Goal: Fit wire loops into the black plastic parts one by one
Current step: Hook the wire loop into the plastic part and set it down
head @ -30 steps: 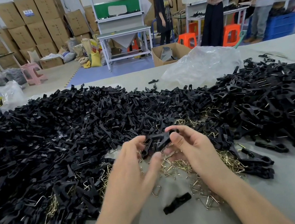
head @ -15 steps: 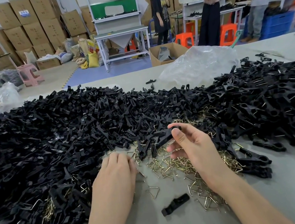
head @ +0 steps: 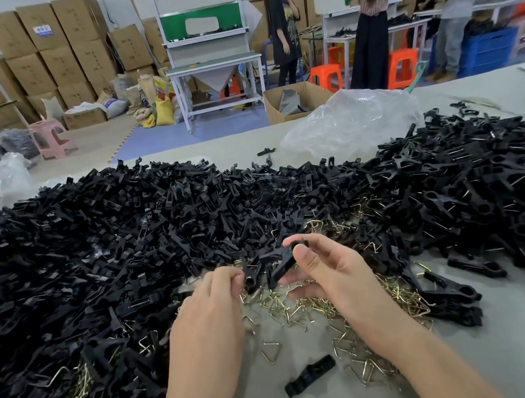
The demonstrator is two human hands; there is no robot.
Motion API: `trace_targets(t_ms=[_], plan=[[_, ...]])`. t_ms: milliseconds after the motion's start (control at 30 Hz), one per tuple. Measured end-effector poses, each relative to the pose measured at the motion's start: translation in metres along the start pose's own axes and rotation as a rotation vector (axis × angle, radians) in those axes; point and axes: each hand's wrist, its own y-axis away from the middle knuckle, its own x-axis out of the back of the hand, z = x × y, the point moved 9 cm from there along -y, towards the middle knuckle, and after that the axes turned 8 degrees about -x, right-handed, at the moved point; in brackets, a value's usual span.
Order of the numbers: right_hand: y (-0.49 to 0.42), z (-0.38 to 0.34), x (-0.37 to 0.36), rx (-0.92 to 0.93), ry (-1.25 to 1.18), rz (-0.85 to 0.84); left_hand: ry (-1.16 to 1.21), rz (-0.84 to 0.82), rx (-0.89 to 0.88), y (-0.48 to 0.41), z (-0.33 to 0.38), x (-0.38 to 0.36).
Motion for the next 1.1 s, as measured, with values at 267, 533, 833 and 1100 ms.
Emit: trace_targets(t_ms=[267, 533, 833, 1100], plan=[[0.0, 0.002, -0.003, -0.014, -0.001, -0.033, 0.061, -0.2, -0.039, 0.006, -0.004, -0.018], [-0.001, 0.002, -0.002, -0.006, 0.024, -0.028, 0.076, -0.051, -0.107, -0.001, -0.003, -0.001], [0.003, 0.002, -0.01, -0.014, -0.004, -0.088, 1.268, 0.057, 0.684, 0.013, -0.025, -0.036], [0.002, 0.002, -0.011, -0.015, -0.063, -0.095, 1.397, 0.028, 0.743, 0.014, -0.023, -0.045]])
